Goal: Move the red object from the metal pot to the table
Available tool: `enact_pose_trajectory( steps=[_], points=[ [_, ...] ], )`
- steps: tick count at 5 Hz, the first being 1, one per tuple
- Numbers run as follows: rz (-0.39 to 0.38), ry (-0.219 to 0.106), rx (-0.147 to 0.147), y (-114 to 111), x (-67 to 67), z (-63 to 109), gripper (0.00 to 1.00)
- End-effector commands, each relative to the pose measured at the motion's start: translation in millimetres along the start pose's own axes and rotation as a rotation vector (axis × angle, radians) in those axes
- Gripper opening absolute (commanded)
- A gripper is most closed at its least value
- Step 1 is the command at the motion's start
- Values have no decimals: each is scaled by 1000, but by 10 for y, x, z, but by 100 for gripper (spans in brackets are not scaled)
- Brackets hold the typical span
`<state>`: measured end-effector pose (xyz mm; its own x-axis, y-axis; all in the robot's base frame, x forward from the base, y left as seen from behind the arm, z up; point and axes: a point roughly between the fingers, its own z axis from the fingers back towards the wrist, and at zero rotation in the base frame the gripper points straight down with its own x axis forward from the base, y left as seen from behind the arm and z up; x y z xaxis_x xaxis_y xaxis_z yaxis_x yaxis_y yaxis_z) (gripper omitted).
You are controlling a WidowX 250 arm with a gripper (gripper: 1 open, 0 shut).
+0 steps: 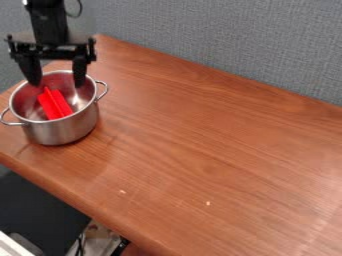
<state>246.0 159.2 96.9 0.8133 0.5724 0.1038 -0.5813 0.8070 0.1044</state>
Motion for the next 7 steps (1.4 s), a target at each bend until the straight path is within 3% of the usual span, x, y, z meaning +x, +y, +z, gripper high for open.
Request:
enact_pose_trajectory(
  steps=[1,4,5,7],
  points=[
    [14,-13,33,76,21,-102,100],
    [38,5,90,101,52,-468,100],
    [41,11,99,104,62,-538,0],
    [46,5,76,98,62,-416,0]
  ],
)
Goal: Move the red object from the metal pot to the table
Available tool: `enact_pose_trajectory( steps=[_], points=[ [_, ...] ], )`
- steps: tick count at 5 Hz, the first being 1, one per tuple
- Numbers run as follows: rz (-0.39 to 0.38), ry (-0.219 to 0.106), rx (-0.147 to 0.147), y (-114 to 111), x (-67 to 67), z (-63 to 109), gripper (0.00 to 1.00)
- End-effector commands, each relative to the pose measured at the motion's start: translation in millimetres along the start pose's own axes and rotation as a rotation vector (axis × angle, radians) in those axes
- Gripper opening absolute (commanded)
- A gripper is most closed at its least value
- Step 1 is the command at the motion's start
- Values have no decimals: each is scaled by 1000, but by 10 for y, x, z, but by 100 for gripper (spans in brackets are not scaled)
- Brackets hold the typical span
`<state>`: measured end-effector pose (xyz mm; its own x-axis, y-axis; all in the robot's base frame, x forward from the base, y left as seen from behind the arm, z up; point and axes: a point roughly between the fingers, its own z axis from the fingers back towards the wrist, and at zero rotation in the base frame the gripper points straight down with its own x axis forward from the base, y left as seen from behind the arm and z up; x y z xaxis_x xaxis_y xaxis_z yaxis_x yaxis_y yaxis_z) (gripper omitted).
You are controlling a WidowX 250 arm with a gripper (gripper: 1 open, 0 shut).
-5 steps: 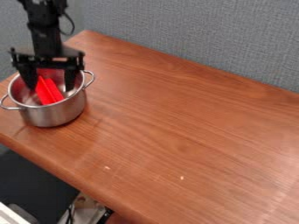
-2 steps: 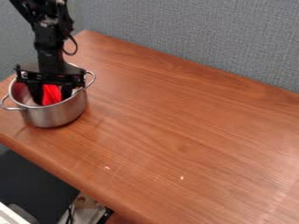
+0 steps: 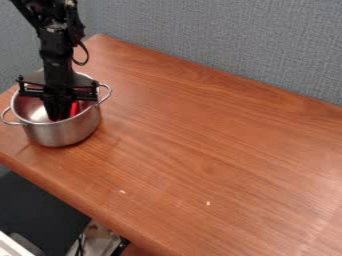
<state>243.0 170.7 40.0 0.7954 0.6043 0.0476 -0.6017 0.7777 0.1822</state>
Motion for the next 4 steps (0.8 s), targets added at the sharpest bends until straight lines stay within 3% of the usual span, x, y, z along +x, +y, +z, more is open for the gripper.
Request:
enact_pose_trajectory(
  steps=[1,4],
  points=[
    [26,-62,-28,57,67,287,0],
    [17,-101,-118,0,69,787,0]
  ],
)
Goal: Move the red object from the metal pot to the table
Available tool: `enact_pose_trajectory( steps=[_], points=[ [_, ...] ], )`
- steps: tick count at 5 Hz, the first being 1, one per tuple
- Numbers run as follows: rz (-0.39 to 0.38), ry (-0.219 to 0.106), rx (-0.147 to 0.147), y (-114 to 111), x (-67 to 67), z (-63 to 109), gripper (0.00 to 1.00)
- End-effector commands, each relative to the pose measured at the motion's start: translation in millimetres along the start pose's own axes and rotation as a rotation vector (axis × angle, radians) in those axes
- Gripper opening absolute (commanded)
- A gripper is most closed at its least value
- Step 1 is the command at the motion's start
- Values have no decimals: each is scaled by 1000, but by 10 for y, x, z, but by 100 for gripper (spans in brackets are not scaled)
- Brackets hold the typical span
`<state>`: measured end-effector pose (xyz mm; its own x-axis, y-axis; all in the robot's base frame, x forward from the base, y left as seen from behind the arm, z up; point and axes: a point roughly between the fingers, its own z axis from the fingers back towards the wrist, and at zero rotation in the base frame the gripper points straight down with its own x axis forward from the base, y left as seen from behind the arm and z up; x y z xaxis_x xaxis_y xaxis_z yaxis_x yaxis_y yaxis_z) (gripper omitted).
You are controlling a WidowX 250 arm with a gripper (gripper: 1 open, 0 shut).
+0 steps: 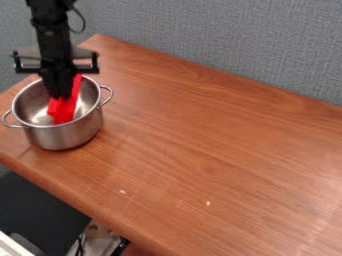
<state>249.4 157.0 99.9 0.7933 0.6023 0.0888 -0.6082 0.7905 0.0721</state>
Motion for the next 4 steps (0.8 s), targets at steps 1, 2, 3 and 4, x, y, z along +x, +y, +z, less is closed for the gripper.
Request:
enact_pose_trajectory(
  steps=[1,2,3,4],
  points=[
    [-4,-73,-42,-42,80,369,0],
    [-53,-89,-70,-145,52,510,0],
    [-123,-115,-105,-289,29,698,0],
    [-233,-133,-158,-590,-49,891,0]
  ],
)
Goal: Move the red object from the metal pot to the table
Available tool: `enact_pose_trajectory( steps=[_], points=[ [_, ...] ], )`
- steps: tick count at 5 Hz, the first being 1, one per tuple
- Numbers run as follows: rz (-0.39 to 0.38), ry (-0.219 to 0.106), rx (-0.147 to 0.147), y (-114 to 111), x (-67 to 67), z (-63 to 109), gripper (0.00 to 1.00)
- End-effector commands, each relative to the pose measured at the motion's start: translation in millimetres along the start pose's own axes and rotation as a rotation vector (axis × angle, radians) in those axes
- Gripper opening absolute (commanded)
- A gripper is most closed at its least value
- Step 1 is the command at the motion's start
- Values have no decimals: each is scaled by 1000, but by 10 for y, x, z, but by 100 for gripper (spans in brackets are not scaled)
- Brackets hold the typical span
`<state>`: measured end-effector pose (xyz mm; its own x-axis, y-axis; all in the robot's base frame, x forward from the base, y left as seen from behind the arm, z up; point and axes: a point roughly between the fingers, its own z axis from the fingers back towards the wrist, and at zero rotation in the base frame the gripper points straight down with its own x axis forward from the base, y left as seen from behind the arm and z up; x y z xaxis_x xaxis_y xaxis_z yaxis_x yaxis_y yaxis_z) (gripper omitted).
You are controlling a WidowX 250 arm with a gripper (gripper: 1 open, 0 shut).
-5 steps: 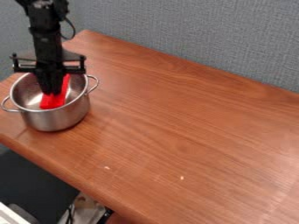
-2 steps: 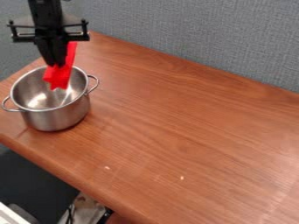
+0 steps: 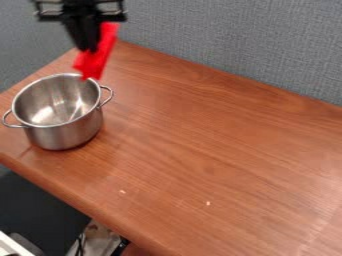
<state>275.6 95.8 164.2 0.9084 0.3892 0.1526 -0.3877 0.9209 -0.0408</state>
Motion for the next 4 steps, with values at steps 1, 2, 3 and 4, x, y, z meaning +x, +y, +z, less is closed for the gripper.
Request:
enact_pose_trajectory(
  steps=[1,2,3,4],
  points=[
    [-136,-62,-39,-425,1,184,0],
    [-251,-42,-47,-782,-68,49,0],
    [-338,-22,-40,-999,-153,-107,0],
    [-389,1,-16,-1021,-267,-322,0]
  ],
)
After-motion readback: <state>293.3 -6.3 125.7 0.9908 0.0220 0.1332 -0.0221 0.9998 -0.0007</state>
